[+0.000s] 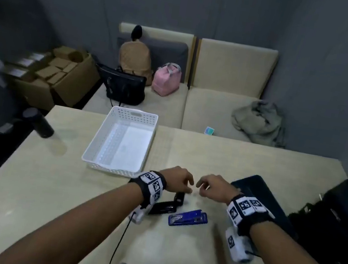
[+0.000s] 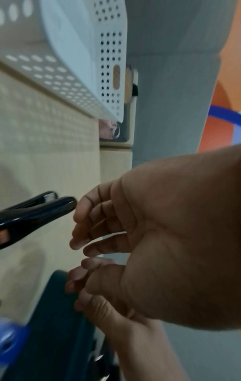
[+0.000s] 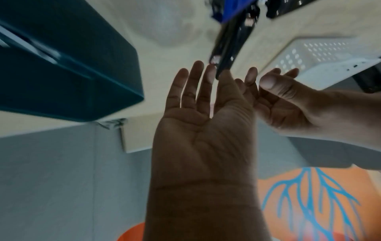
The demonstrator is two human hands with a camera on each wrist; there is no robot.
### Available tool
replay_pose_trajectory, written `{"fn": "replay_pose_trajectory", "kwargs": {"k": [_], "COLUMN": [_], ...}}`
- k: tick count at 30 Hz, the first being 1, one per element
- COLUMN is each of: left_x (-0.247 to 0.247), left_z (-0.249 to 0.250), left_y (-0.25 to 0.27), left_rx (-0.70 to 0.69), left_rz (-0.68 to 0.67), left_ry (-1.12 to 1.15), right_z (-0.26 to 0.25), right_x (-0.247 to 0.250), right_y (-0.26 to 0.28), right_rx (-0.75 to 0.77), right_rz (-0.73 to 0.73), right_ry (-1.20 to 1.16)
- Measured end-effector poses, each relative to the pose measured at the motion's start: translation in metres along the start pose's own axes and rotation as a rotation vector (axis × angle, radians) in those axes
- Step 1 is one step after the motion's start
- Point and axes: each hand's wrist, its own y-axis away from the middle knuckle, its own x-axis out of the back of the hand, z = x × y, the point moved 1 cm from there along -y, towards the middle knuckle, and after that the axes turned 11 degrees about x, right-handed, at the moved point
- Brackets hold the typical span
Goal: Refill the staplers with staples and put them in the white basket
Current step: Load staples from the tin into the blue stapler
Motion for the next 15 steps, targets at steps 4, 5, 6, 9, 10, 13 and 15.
{"fn": "replay_pose_trajectory", "kwargs": {"k": [4,5,6,9,10,13,15], "left_x": [-0.045,-0.056,-0.063,-0.077,-0.079,-0.08,-0.076], "left_z": [0.011,0.012,0.014,0.02,0.023,0.028,0.035], "left_y": [-0.006,-0.009,-0.01,-0.011,-0.009,-0.009,-0.013], "left_rx": [-0.024,-0.036,-0.047,-0.094,-0.108,-0.186,-0.212], "left_rz": [-0.121,-0.131,-0.118,-0.087,-0.082,-0.036,0.008], "left_ry": [-0.143,-0.203,-0.26,-0.365,-0.38,-0.377,-0.374], "right_z": [0.013,0.016,0.018,0.021,0.022,0.025,0.032], "right_x": [-0.036,-0.045,-0.051,-0.063,-0.065,-0.068,-0.067], "right_y": [0.022,0.025,0.028,0.032,0.033,0.037,0.04], "right_rx": [-0.12,-0.128,-0.133,-0.16,-0.169,-0.168,-0.163], "right_rz": [-0.069,-0.065,-0.044,0.02,0.042,0.082,0.115], "right_ry": [0.007,0.0,-0.006,-0.029,-0.033,-0.003,0.05]}}
